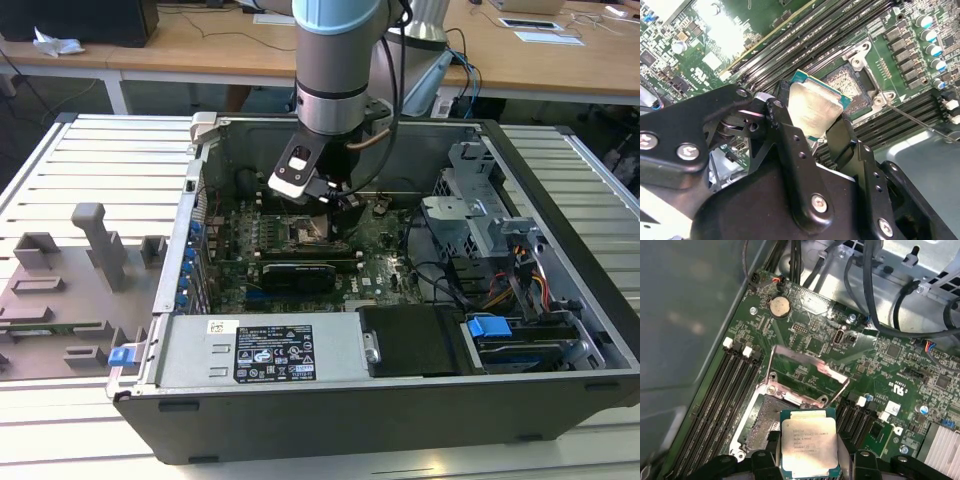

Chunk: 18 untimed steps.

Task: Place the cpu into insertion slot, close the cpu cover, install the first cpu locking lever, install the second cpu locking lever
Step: 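Place the cpu into insertion slot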

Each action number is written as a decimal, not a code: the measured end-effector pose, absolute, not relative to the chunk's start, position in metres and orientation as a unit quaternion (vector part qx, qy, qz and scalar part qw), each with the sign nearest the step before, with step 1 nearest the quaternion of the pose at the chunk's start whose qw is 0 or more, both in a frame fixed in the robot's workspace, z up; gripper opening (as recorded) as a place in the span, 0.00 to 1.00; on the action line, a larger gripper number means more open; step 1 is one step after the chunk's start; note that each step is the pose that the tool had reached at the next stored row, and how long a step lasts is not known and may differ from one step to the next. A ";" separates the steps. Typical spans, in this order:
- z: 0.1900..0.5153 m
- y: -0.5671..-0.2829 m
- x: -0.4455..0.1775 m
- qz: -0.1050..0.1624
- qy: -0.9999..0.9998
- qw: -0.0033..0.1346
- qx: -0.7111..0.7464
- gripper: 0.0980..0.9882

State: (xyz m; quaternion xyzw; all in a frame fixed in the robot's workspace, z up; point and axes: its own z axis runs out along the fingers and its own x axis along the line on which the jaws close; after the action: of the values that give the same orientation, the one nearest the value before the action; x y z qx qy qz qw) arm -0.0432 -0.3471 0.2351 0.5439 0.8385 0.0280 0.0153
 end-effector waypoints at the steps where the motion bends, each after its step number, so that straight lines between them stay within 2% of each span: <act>1: 0.235 -0.347 -0.044 0.028 0.838 0.015 0.545 0.50; 18: 0.234 -0.347 -0.048 0.020 0.809 0.022 0.587 0.50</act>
State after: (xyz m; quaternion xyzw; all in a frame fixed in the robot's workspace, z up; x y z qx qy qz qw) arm -0.0478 -0.3472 0.2342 0.5868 0.8092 0.0196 0.0218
